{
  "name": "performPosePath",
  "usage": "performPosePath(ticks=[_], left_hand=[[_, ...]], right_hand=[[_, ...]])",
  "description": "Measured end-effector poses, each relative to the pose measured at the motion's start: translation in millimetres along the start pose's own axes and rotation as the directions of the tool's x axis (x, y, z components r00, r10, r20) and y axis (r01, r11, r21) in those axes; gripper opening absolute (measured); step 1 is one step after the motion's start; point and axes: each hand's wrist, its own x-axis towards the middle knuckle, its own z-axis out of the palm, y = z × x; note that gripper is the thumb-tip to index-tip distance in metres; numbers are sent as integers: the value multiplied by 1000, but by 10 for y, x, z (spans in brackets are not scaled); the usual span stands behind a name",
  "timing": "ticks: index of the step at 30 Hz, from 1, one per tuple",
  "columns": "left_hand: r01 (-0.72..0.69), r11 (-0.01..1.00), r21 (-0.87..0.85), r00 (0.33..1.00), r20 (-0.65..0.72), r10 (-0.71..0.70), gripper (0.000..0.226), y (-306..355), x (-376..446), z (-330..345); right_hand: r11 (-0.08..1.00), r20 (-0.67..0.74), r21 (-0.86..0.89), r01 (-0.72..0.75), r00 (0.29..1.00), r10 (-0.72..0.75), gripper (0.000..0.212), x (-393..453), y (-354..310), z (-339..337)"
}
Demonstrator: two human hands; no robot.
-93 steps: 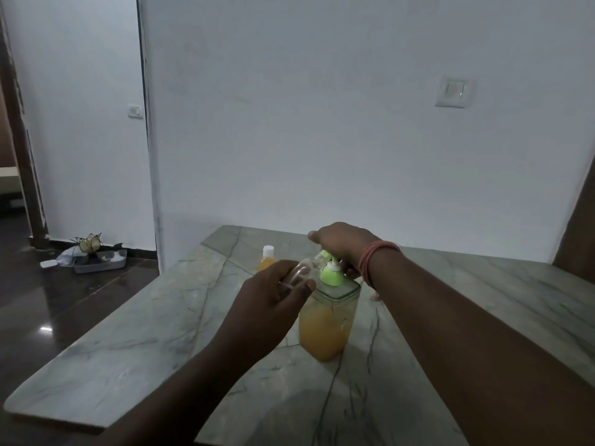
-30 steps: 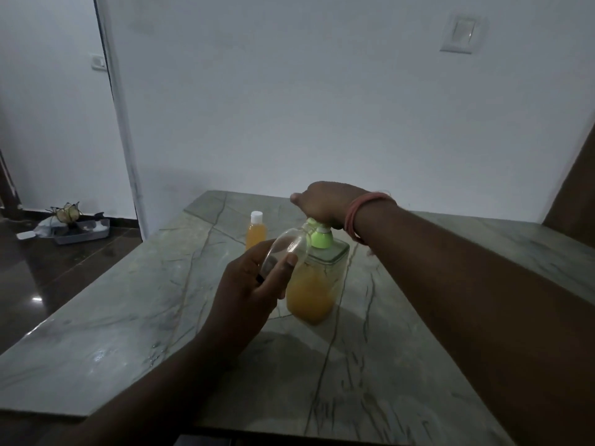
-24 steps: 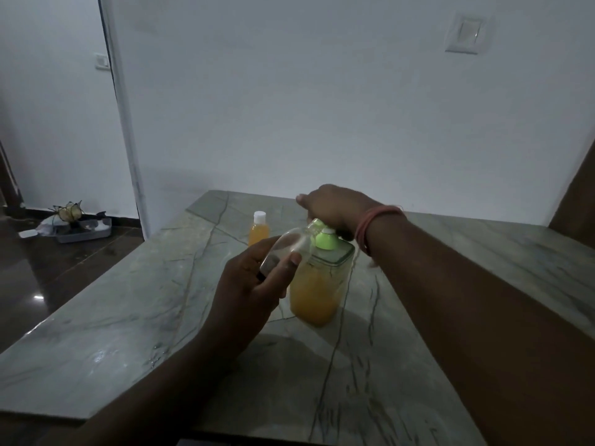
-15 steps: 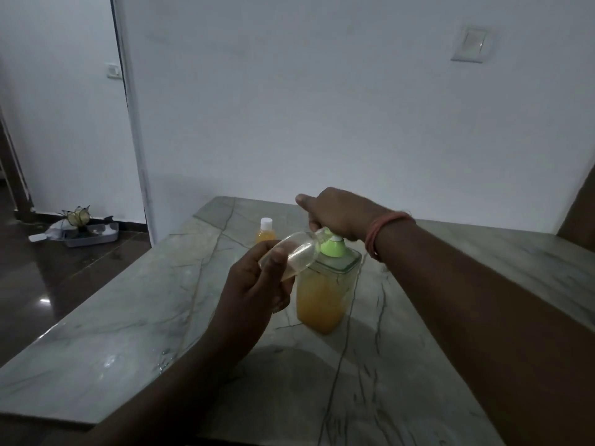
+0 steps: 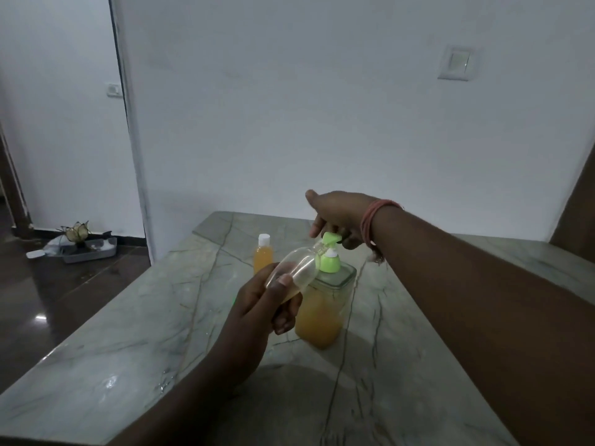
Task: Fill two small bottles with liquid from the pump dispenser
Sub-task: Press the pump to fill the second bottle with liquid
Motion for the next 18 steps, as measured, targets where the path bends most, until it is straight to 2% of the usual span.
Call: performPosePath(ticks=[3,6,9,11,18], left_hand=[[-13,1000,-5,1000,8,13,33,-16,-3,-16],[-16,1000,12,1000,-6,17,36,-37,-10,-16],[-17,1000,22,1000,-20,17,37,-20,-20,-10],[-13,1000,27,999,-38,14,37,6,-28,-10],[-16,997,82,999,-41,20,36,11,-42,1]], right_hand=[[979,-100,-199,36,993,-56,54,57,23,150],[988,-201,-142,51,976,-79,45,113,37,227],[976,-217,-217,23,973,-72,44,98,17,242],[966,-215,-252,59,970,-115,43,103,-28,246],[964,-210,-253,77,969,-132,46,209,82,264]])
